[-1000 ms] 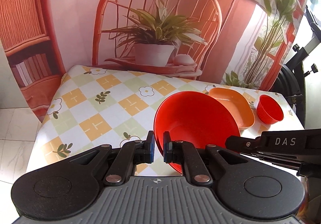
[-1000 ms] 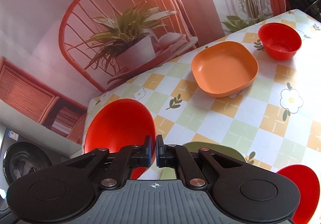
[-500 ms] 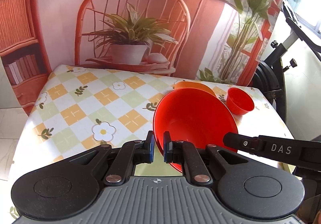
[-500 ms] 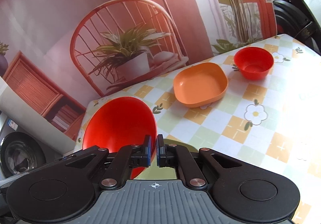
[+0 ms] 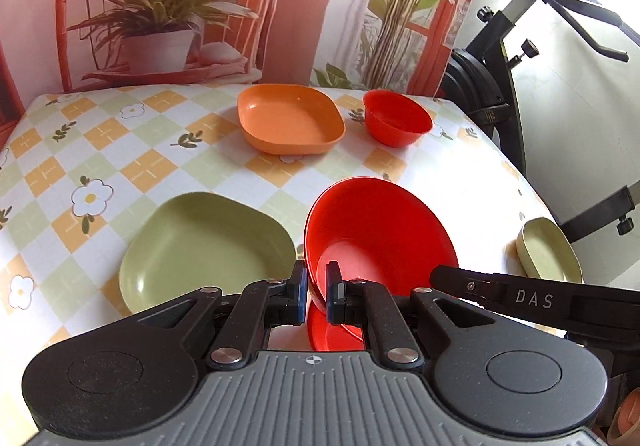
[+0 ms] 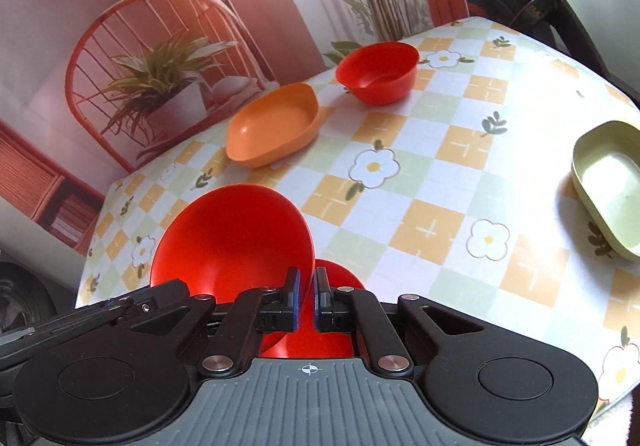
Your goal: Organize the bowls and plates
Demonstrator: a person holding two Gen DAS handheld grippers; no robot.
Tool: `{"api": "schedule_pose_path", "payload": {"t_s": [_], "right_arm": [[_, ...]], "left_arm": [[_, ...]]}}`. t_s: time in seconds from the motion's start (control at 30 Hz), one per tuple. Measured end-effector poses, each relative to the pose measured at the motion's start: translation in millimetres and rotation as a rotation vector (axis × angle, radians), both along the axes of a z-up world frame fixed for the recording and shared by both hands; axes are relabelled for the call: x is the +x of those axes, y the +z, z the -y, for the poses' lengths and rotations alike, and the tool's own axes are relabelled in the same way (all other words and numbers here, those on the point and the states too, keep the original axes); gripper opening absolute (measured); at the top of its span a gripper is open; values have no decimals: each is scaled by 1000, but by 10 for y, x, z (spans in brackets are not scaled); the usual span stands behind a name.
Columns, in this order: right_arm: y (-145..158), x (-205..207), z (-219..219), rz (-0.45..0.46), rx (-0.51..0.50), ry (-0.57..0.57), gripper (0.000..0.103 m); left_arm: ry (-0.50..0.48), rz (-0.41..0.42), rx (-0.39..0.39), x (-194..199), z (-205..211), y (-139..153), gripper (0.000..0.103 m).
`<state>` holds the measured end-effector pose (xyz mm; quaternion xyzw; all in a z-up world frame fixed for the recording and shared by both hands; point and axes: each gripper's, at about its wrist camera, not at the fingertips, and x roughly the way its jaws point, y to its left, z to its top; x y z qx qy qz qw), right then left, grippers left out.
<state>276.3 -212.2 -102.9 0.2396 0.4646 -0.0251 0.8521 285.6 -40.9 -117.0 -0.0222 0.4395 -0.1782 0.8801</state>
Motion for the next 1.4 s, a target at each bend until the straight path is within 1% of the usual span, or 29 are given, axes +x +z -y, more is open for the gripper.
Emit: {"api": "schedule_pose_path", "payload": {"t_s": [0.17,0.3,0.4,0.63,0.9,1.03,1.13,1.27,1.33,1.4], "right_arm": [[-161,-73,32,-22,-21,14,6],[-221,-106,36,-21,-29,46,6],[-250,-116,39,-18,-28,55,6],[-289,-135,54,-22,-28,67,6],[-315,-163,72,-26,-26,67,7],[-313,-154,60,-25,-39,73,10],[-305,-160,58,-25,-49,74,11],[-278,-156,64,-13,-61,76,12],[-243,-149,85,6,-66,74,12],[-171,-134,142,37,-78,68,12]], "left_arm": [[10,-48,9,-56,72,-203,10],[27,-72,9,-85,81,-278,10],[36,-73,13,-114,99,-297,10],[17,-41,85,-181,222,-315,11],[7,-60,95,-196,220,-379,12],[12,-71,99,-183,207,-404,18],[15,-73,105,-177,211,-414,19],[29,-70,93,-170,185,-388,21],[35,-55,89,-165,169,-351,32],[42,-29,79,-151,151,-281,34]]}}
